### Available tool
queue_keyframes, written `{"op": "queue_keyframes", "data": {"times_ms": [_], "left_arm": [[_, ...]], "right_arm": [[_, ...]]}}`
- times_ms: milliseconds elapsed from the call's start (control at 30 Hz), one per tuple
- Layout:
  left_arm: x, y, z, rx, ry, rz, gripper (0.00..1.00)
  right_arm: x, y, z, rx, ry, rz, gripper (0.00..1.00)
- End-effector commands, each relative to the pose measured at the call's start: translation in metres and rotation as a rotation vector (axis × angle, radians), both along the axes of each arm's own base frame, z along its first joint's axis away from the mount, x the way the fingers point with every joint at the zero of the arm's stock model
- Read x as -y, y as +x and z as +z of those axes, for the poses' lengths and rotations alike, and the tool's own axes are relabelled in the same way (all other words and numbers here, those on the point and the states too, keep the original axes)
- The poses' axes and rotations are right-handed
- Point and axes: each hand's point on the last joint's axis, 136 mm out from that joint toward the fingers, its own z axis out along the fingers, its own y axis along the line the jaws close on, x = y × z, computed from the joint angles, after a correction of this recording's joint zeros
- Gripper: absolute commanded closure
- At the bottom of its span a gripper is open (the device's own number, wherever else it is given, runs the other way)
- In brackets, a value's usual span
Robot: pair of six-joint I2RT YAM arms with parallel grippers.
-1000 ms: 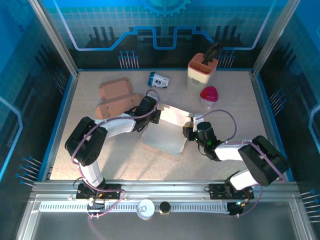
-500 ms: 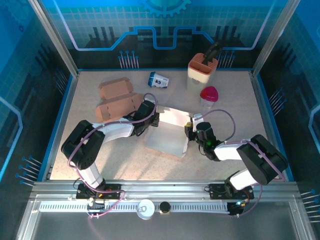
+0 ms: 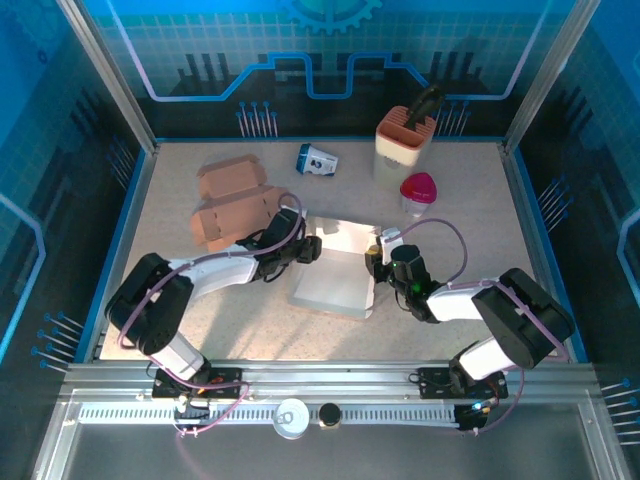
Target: Fold the paper box
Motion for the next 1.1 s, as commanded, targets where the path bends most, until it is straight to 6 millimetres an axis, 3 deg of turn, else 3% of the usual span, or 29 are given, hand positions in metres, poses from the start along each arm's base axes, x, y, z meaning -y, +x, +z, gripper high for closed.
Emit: {"op": "queue_keyframes", "data": {"times_ms": [0, 333, 600, 767, 900, 1067], "left_arm": [[0.002, -0.011, 0.004, -0.040, -0.060, 0.001, 0.41], [-0.002, -0.029, 0.019, -0.036, -0.135, 0.010, 0.35], [-0.006, -0.039, 0.013, -0.084, -0.159, 0.031, 0.34], [0.001, -0.044, 0.045, -0.037, -0.235, 0.038, 0.33], [0.020, -0.065, 0.080, 0.040, -0.227, 0.006, 0.37], [0.037, -0.082, 0.110, 0.048, -0.292, 0.029, 0.43]], "right_arm": [[-0.010, 0.000, 0.005, 0.023, 0.005, 0.044, 0.68], [-0.013, -0.001, 0.002, 0.017, 0.004, 0.059, 0.65], [-0.014, -0.002, 0.002, 0.015, 0.008, 0.070, 0.65], [-0.014, -0.004, 0.002, 0.014, 0.006, 0.072, 0.65], [-0.015, -0.003, 0.004, 0.017, 0.006, 0.073, 0.65], [-0.015, -0.004, 0.004, 0.018, 0.006, 0.075, 0.65]]}}
